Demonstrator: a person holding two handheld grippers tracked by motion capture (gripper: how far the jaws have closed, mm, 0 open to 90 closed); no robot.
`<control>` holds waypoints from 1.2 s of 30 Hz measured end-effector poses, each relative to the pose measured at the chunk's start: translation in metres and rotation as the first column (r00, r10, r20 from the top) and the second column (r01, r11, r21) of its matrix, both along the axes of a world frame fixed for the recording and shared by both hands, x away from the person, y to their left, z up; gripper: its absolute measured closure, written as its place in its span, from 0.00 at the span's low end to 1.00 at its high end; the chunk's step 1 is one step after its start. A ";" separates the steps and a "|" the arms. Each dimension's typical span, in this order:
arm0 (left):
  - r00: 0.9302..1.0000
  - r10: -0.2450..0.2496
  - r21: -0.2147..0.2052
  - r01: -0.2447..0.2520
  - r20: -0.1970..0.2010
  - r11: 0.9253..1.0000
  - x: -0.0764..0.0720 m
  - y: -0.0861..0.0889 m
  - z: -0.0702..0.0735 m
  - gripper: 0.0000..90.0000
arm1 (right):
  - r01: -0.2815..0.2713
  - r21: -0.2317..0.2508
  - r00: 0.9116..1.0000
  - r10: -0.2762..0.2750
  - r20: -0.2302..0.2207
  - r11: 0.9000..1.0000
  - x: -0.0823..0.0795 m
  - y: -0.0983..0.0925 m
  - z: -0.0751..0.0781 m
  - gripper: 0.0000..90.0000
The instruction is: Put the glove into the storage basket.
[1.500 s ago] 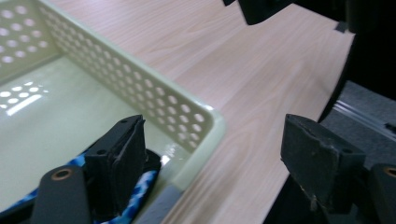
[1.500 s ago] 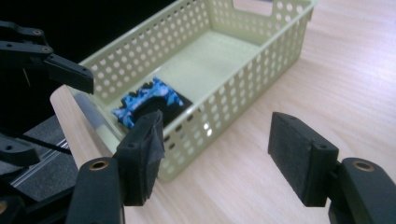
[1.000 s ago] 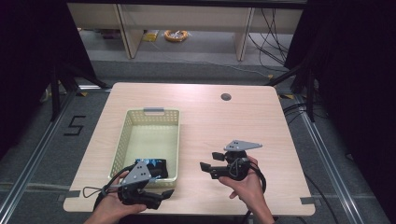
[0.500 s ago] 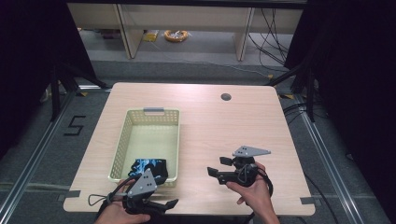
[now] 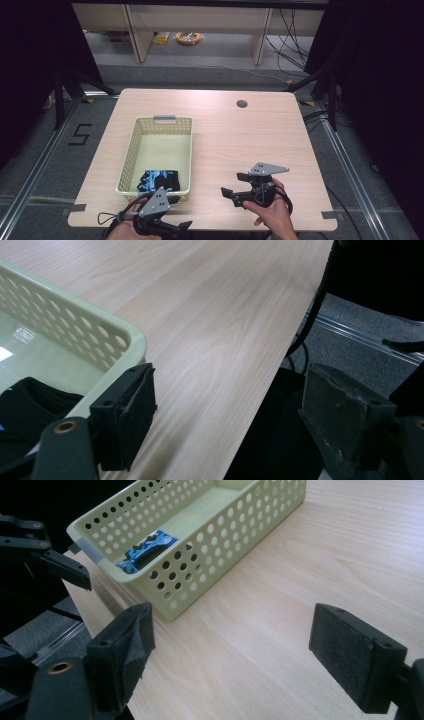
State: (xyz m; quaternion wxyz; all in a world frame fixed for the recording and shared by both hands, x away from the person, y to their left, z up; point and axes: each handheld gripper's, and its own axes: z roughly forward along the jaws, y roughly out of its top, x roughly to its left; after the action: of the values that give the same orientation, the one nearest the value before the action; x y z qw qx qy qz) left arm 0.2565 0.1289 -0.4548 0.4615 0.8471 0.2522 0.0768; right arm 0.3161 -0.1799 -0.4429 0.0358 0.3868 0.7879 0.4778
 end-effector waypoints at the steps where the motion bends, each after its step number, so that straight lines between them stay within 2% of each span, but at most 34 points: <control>1: 1.000 0.010 0.006 -0.010 -0.009 1.000 -0.002 0.000 -0.002 0.23 | -0.010 -0.010 1.000 0.010 0.020 1.000 0.001 -0.001 -0.001 0.21; 2: 1.000 -0.001 0.026 0.001 -0.002 1.000 -0.001 0.001 -0.002 0.23 | -0.005 -0.011 1.000 0.005 0.017 1.000 -0.001 -0.001 -0.001 0.22; 3: 1.000 -0.010 0.007 0.010 -0.005 1.000 -0.001 0.000 -0.004 0.23 | -0.006 -0.006 1.000 0.006 0.008 1.000 -0.002 -0.001 -0.001 0.22; 4: 1.000 0.000 0.001 0.000 -0.015 1.000 -0.003 0.000 -0.005 0.23 | -0.008 -0.003 1.000 0.008 0.004 1.000 -0.003 -0.001 -0.002 0.22; 5: 1.000 -0.011 0.015 0.011 -0.006 1.000 -0.002 0.001 -0.005 0.23 | -0.011 -0.007 1.000 0.011 0.019 1.000 -0.003 -0.002 -0.003 0.22; 7: 1.000 -0.015 0.018 0.015 -0.016 1.000 -0.002 0.002 -0.006 0.23 | -0.007 -0.008 1.000 0.007 0.001 1.000 -0.005 -0.002 -0.004 0.22; 8: 1.000 0.005 0.000 -0.005 -0.023 1.000 -0.003 0.001 -0.008 0.23 | -0.023 -0.012 1.000 0.023 0.018 1.000 -0.004 -0.002 -0.006 0.22; 9: 1.000 0.003 0.003 -0.003 -0.023 1.000 -0.003 0.002 -0.009 0.23 | -0.003 -0.005 1.000 0.003 -0.017 1.000 -0.008 -0.001 -0.006 0.22; 10: 0.999 0.011 -0.006 -0.011 -0.038 1.000 -0.004 0.001 -0.010 0.23 | -0.018 -0.015 1.000 0.018 0.008 1.000 -0.007 -0.002 -0.007 0.22; 11: 1.000 -0.006 0.039 0.007 -0.015 0.999 -0.002 0.004 -0.010 0.23 | -0.010 -0.007 1.000 0.010 -0.015 1.000 -0.009 -0.002 -0.008 0.22; 12: 1.000 0.002 0.030 -0.002 -0.018 1.000 -0.002 0.003 -0.011 0.23 | -0.011 -0.023 1.000 0.011 -0.014 1.000 -0.009 -0.003 -0.008 0.22; 13: 1.000 -0.004 0.027 0.005 -0.012 1.000 -0.003 0.004 -0.011 0.23 | -0.026 -0.024 0.999 0.027 0.020 0.999 -0.008 -0.003 -0.009 0.22; 14: 1.000 -0.001 0.027 0.002 -0.018 1.000 -0.003 0.005 -0.012 0.23 | -0.021 -0.013 1.000 0.021 0.000 1.000 -0.010 -0.003 -0.010 0.22; 15: 1.000 0.009 0.021 -0.008 -0.020 1.000 -0.004 0.005 -0.013 0.23 | -0.033 -0.020 0.999 0.033 0.015 0.999 -0.009 -0.004 -0.011 0.22; 16: 1.000 0.016 0.014 -0.016 -0.024 1.000 -0.005 0.005 -0.014 0.23 | -0.022 -0.012 1.000 0.022 0.001 1.000 -0.012 -0.003 -0.011 0.22; 18: 1.000 0.004 0.053 -0.004 -0.012 0.999 -0.002 0.008 -0.016 0.23 | -0.041 -0.028 0.999 0.041 0.027 0.999 -0.011 -0.004 -0.012 0.22; 19: 1.000 -0.004 0.038 0.005 -0.026 0.999 -0.003 0.008 -0.016 0.23 | -0.033 -0.021 0.999 0.034 0.027 0.999 -0.012 -0.005 -0.013 0.22; 20: 1.000 -0.003 0.040 0.004 -0.020 0.999 -0.003 0.007 -0.017 0.23 | -0.027 -0.017 1.000 0.027 0.016 0.999 -0.013 -0.004 -0.014 0.22; 21: 0.999 0.005 0.044 -0.003 -0.045 0.999 -0.005 0.007 -0.020 0.23 | -0.038 -0.021 0.999 0.039 0.033 0.999 -0.013 -0.005 -0.015 0.22; 22: 0.998 0.009 0.013 -0.008 -0.055 1.000 -0.007 0.005 -0.022 0.23 | -0.027 -0.014 1.000 0.027 0.008 1.000 -0.016 -0.003 -0.015 0.22; 23: 0.999 0.003 0.048 -0.001 -0.049 0.999 -0.006 0.006 -0.022 0.23 | -0.040 -0.027 0.998 0.041 0.037 0.999 -0.015 -0.004 -0.016 0.22; 24: 0.999 0.004 0.019 -0.003 -0.041 1.000 -0.008 0.004 -0.025 0.23 | -0.028 -0.011 1.000 0.028 -0.001 1.000 -0.018 -0.002 -0.016 0.22; 25: 0.999 0.008 0.033 -0.006 -0.050 0.999 -0.009 0.004 -0.026 0.23 | -0.035 -0.012 0.999 0.035 0.002 0.999 -0.020 -0.002 -0.017 0.22; 26: 0.999 -0.010 0.057 0.012 -0.038 0.998 -0.008 0.006 -0.027 0.23 | -0.043 -0.020 0.999 0.043 0.024 0.999 -0.020 -0.002 -0.019 0.22; 28: 0.998 0.010 0.039 -0.007 -0.069 0.999 -0.011 0.004 -0.030 0.23 | -0.047 -0.037 0.999 0.048 0.024 0.998 -0.023 -0.002 -0.020 0.22; 29: 0.998 0.008 0.033 -0.006 -0.057 0.999 -0.011 0.005 -0.032 0.23 | -0.058 -0.054 0.997 0.061 0.054 0.997 -0.022 -0.004 -0.021 0.22; 30: 0.998 0.010 0.054 -0.008 -0.055 0.999 -0.010 0.006 -0.032 0.23 | -0.059 -0.054 0.997 0.061 0.043 0.997 -0.024 -0.004 -0.022 0.22; 31: 0.999 0.003 0.058 0.000 -0.050 0.998 -0.010 0.007 -0.033 0.23 | -0.043 -0.057 0.998 0.045 0.051 0.997 -0.025 -0.005 -0.023 0.23; 32: 0.998 0.009 0.056 -0.006 -0.061 0.998 -0.011 0.007 -0.034 0.23 | -0.064 -0.055 0.997 0.067 0.038 0.996 -0.026 -0.006 -0.024 0.23; 33: 0.998 0.016 0.051 -0.013 -0.064 0.999 -0.011 0.007 -0.035 0.23 | -0.051 -0.047 0.998 0.053 0.028 0.998 -0.029 -0.005 -0.026 0.23; 34: 0.997 0.024 0.038 -0.021 -0.074 0.999 -0.011 0.007 -0.036 0.22 | -0.059 -0.067 0.997 0.061 0.042 0.996 -0.029 -0.007 -0.027 0.23; 35: 0.998 0.018 0.043 -0.015 -0.064 0.999 -0.010 0.008 -0.037 0.22 | -0.058 -0.060 0.998 0.060 0.036 0.997 -0.031 -0.007 -0.028 0.23; 36: 0.997 0.027 0.048 -0.024 -0.068 0.999 -0.009 0.009 -0.038 0.22 | -0.058 -0.082 0.997 0.062 0.048 0.995 -0.031 -0.008 -0.028 0.23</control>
State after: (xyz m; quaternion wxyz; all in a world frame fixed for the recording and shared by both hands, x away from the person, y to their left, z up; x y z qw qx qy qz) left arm 0.2471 0.1380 -0.4926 0.4314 0.8566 0.2769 0.0595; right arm 0.2849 -0.1882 -0.4713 0.0568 0.3489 0.8168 0.4559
